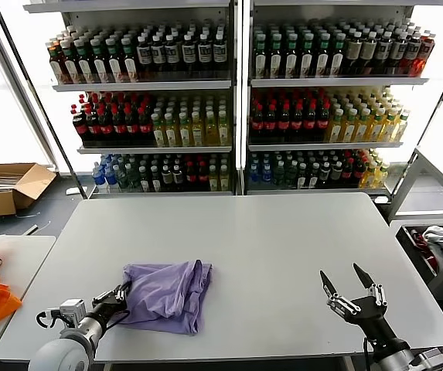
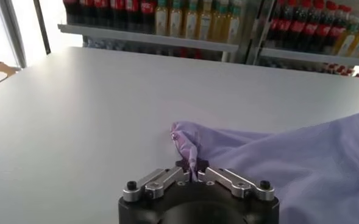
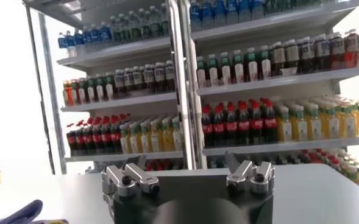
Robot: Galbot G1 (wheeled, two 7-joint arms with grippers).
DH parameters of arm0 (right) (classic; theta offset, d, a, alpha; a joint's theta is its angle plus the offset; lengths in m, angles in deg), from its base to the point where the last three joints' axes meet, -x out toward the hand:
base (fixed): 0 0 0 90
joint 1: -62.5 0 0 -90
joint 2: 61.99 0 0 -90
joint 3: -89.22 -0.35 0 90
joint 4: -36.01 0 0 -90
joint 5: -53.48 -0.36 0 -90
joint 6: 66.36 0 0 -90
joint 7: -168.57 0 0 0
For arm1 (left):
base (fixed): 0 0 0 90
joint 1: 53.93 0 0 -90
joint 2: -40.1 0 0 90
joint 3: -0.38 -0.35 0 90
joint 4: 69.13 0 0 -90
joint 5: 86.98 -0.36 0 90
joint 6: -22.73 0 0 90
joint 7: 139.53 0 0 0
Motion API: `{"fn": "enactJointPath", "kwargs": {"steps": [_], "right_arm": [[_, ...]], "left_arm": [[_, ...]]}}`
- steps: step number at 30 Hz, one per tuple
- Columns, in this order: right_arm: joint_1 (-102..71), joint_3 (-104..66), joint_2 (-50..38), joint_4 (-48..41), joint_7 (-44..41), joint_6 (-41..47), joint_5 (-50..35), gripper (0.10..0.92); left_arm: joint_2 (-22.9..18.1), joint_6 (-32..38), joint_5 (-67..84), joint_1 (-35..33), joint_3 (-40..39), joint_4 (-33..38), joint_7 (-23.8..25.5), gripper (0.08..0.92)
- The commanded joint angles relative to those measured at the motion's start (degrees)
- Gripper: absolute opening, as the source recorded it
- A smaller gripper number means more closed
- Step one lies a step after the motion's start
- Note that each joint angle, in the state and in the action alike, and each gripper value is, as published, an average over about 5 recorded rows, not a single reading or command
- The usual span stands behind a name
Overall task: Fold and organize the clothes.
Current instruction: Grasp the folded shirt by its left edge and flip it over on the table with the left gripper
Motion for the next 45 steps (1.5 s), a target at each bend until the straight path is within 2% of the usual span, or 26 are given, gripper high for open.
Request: {"fn": "enactJointPath", "kwargs": {"steps": [1,4,6,14,19,24,27,30,33,36,41,45], "right_arm": [[0.1,-0.3,-0.1,-0.1,0.0,-0.1,-0.1,0.823],[0.1,-0.6,-0.3,-0.3,0.0,-0.2,-0.3,0.823],[0.0,-0.7,-0.6,-0.4,0.0,-0.3,-0.5,0.823],[0.7,0.0,-1.3,-0.7,0.0,-0.3,-1.0,0.823],[0.4,0.2,-1.1,-0.3,0.0,-0.4,-1.0,0.823],[-0.3,-0.4,-0.7,-0.6,-0.1,-1.1,-1.0,0.823],[-0.5,-0.2,-0.4,-1.2,-0.2,-1.6,-0.7,0.823],[-0.5,0.3,0.1,-1.7,-0.3,-2.0,0.1,0.823],[-0.8,0.6,0.6,-1.5,-0.3,-2.0,0.8,0.823],[-1.2,0.5,1.0,-0.9,-0.3,-1.7,1.1,0.823],[-2.2,0.4,1.3,0.0,-0.2,-1.0,2.1,0.823],[-2.9,0.6,1.7,1.0,0.0,-0.2,2.8,0.823]], "left_arm": [[-2.3,0.2,3.4,-1.8,8.2,4.0,-0.9,0.117],[-2.1,-0.9,6.6,-3.2,15.2,5.9,-1.3,0.116],[-0.3,-1.8,9.6,-4.3,20.1,6.3,-1.4,0.116],[14.7,-4.1,19.5,-8.1,35.1,1.1,-0.5,0.116],[22.1,-4.4,17.4,-8.7,38.7,-0.9,-0.3,0.116],[24.0,-4.5,16.9,-8.9,38.4,3.1,-1.7,0.116],[22.3,-4.5,15.6,-8.7,35.5,7.5,-5.5,0.116],[18.5,-4.5,14.1,-8.5,29.5,12.5,-10.4,0.116],[13.8,-4.5,14.6,-7.9,20.3,18.1,-16.1,0.116],[8.8,-4.5,14.8,-4.6,7.4,20.9,-20.6,0.116],[0.5,-4.5,13.5,4.9,-14.2,16.6,-25.2,0.116],[-5.7,-4.5,13.8,12.7,-24.4,9.5,-28.5,0.116]]}}
